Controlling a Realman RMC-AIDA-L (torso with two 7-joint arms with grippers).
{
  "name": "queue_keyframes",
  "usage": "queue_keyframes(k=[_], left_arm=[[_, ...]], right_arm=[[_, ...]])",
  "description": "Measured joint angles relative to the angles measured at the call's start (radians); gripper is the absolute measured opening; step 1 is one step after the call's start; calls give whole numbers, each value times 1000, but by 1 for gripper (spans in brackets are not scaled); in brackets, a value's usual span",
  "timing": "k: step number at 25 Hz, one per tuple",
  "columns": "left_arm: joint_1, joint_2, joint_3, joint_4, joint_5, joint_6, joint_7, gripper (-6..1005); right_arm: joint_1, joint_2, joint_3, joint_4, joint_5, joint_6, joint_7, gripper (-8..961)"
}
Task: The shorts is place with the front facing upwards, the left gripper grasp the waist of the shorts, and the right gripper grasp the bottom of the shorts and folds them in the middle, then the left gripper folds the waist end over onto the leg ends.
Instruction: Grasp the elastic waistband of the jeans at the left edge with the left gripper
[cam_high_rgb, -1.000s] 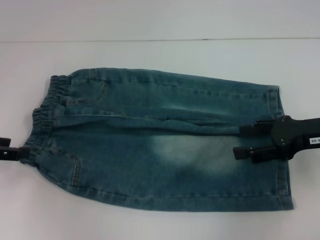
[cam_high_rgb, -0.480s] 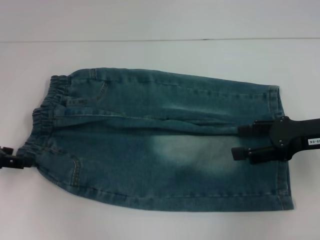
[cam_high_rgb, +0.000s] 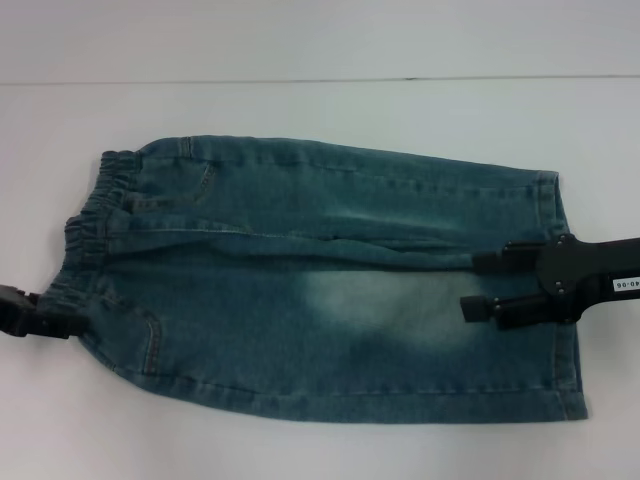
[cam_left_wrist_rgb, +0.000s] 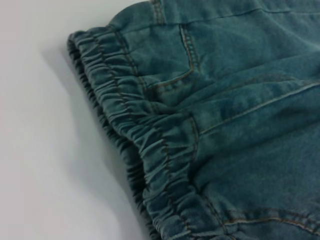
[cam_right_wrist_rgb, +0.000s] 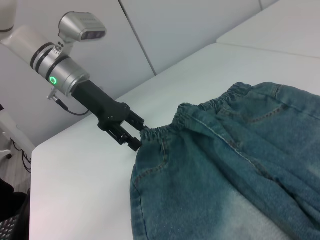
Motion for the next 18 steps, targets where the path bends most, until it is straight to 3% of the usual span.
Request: queue_keyframes(k=[8,18], left_arm=[[-10,0,16,4,2,37,1,674],[-9,-8,17,10,-5,44,9,332]], right_arm=[[-7,0,0,1,0,2,0,900],[-9,0,0,3,-1,3,0,899]])
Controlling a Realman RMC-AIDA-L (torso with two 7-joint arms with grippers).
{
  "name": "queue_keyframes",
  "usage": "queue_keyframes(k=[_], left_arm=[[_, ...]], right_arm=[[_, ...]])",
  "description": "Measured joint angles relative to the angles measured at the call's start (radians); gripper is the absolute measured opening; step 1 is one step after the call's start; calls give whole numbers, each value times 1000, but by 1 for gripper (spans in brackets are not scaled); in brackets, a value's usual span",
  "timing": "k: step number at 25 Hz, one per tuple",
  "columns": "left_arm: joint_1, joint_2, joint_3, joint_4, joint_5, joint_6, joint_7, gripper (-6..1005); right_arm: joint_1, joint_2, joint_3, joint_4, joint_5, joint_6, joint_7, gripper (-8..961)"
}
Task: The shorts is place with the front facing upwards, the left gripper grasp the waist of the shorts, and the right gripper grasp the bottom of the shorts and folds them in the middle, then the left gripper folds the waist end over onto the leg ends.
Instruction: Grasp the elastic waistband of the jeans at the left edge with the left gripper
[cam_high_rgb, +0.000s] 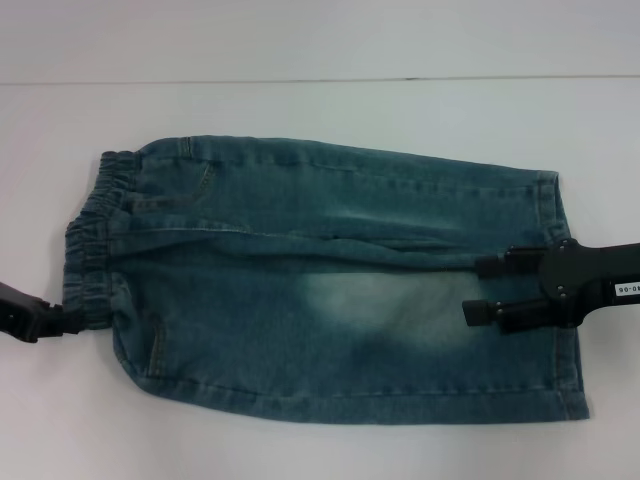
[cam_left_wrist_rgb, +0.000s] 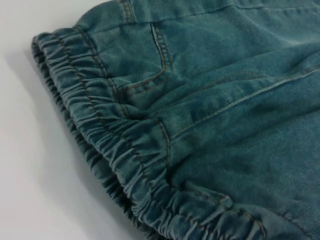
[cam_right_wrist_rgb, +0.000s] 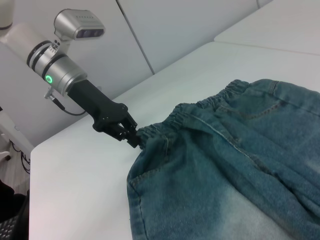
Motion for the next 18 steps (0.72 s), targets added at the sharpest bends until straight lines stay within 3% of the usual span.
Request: queue_keyframes(k=[10,18], left_arm=[[0,-6,0,0,-18,22,6,55],[-2,-6,0,11,-38,54,10,48]], right_arm=[[-2,2,0,0,-2,0,-2,898],[-2,2,1,0,-1,5,-10,897]])
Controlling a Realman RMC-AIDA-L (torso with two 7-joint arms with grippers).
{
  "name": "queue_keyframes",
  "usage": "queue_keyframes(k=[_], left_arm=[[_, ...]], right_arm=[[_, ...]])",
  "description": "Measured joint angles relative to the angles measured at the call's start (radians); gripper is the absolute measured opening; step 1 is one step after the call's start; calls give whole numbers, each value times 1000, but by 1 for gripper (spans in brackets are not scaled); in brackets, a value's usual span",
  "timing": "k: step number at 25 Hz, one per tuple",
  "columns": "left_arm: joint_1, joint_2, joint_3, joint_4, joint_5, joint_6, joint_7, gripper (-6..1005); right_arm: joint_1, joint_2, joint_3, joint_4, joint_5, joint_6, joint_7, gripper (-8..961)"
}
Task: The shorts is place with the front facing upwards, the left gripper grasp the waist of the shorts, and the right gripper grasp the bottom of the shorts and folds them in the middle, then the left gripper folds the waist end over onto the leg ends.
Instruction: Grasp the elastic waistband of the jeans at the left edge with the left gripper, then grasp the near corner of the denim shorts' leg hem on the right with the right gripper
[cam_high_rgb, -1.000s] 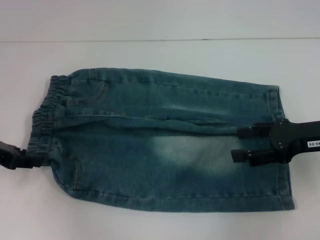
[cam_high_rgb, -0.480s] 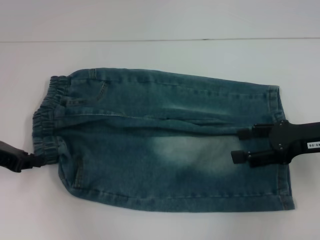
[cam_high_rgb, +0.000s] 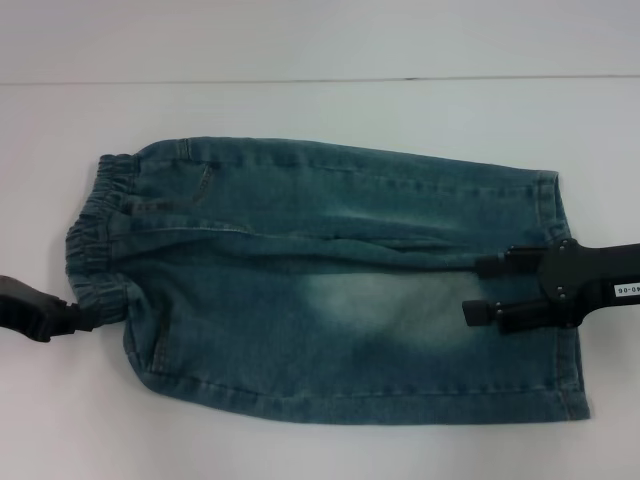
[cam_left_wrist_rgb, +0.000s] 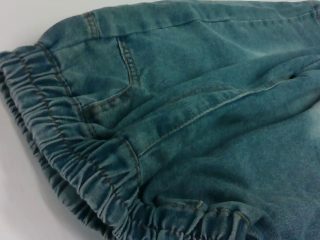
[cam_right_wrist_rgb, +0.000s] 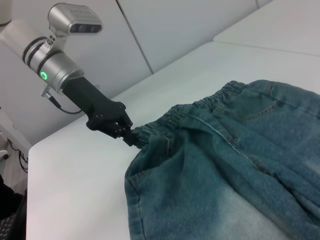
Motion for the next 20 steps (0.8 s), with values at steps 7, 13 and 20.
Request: queue_keyframes(k=[7,13,20], left_arm=[[-6,-3,3,16,-2,22,1,44],[-13,-12,27,29,-2,28,-4,43],[-25,-13,34,31,-2,28,-6,42]], right_arm=[[7,-1,1,0,1,0,10,897],[38,-32,-12,-11,-8,-18,132,896],[94,-82,-17,-123,-191,-149,327,895]])
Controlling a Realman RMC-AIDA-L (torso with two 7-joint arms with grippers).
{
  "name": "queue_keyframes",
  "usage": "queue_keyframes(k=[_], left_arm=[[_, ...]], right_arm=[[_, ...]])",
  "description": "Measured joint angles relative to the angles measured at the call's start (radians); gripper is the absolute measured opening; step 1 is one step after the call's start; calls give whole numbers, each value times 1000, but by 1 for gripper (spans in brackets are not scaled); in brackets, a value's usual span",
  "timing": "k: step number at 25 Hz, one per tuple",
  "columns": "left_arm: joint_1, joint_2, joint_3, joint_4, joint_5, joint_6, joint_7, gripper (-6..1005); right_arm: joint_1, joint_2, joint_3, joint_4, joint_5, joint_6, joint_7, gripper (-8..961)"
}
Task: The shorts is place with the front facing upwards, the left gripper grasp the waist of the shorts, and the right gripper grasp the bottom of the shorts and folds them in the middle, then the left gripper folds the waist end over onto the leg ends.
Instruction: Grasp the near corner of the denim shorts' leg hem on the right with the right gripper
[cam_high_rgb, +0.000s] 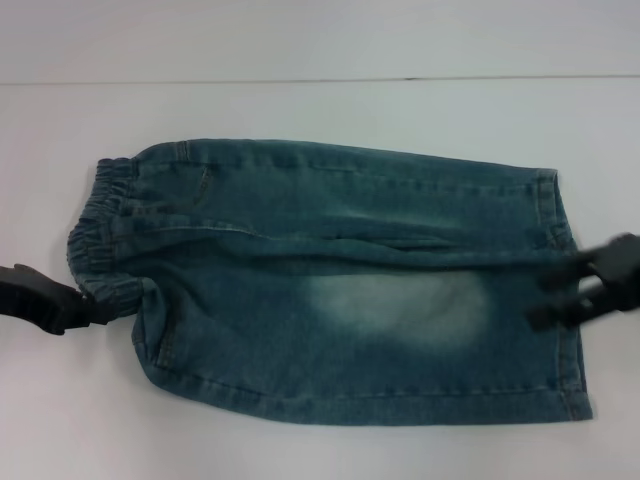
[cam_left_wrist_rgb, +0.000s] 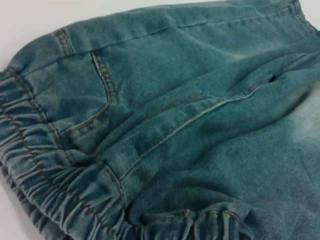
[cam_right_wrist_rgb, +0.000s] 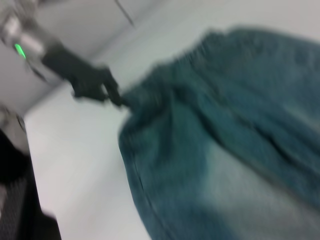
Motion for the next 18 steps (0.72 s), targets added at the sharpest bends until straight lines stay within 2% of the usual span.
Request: queue_keyframes(k=[4,10,18], left_arm=[[-3,-1,0,0,-8,0,0,42],[-15,-1,1,0,-11,7,-1,42],[-29,1,-1,-1,-12,22,-4,43]], right_arm=[[12,-5,6,-45,-117,-65,10,895],[22,-5,1,-53,-290,-78,7,895],[26,4,-25,-22,-372,-62,2,894]])
